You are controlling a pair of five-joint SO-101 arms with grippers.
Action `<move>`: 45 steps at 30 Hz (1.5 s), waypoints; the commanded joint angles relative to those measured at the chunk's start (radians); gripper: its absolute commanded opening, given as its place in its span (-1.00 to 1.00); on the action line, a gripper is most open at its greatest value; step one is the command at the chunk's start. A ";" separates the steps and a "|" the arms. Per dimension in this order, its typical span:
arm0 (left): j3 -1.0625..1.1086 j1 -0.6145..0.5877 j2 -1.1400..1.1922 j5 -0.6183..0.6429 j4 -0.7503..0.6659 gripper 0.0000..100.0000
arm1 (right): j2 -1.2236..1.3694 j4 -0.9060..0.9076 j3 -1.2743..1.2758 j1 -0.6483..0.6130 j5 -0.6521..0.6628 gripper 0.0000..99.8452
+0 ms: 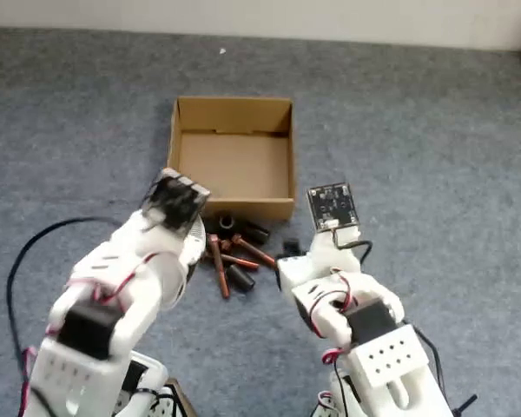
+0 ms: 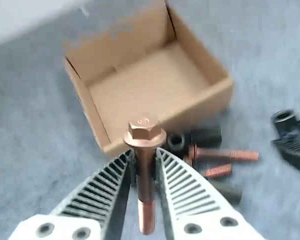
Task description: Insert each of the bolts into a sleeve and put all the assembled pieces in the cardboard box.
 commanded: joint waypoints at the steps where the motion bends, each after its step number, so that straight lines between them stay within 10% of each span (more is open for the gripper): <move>1: -0.021 -0.002 -0.145 0.084 -0.051 -0.99 | -0.096 -0.162 0.008 -0.053 -0.011 -0.99; 20: -0.018 0.042 -0.182 0.330 -0.345 -0.99 | -0.263 -0.880 0.418 -0.297 0.212 -0.99; 45: 0.071 0.182 -0.182 0.287 -0.261 -0.99 | -0.265 -0.894 0.426 -0.302 0.233 -0.99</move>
